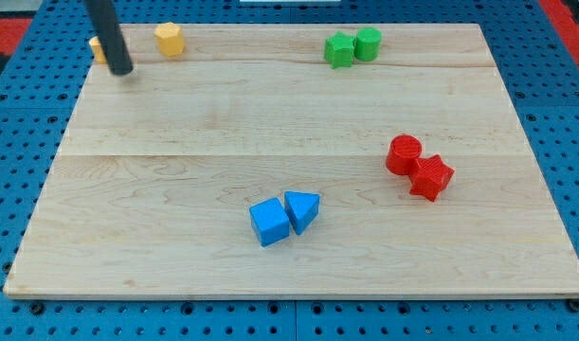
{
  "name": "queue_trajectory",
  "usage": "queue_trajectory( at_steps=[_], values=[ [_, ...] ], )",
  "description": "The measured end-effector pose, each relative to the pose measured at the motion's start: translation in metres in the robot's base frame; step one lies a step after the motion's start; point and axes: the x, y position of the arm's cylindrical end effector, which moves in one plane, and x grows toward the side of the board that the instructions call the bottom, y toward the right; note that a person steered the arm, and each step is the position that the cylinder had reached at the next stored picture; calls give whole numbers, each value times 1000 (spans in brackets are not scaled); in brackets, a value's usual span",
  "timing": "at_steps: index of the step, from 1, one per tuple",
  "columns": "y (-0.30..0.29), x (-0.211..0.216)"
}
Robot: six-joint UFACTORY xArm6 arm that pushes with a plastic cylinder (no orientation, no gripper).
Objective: Move the yellow blocks diagonally top left to the blue blocks
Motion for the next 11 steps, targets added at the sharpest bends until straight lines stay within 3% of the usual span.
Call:
queue_trajectory(
  at_steps=[1,3,4,5,6,7,8,9,10,11],
  values=[
    [-63,-27],
    [-26,-88],
    [10,-91],
    [-22,-119],
    [29,-120],
    [91,-74],
    [126,-85],
    [120,-125],
    [199,-106],
    [177,-76]
  ],
)
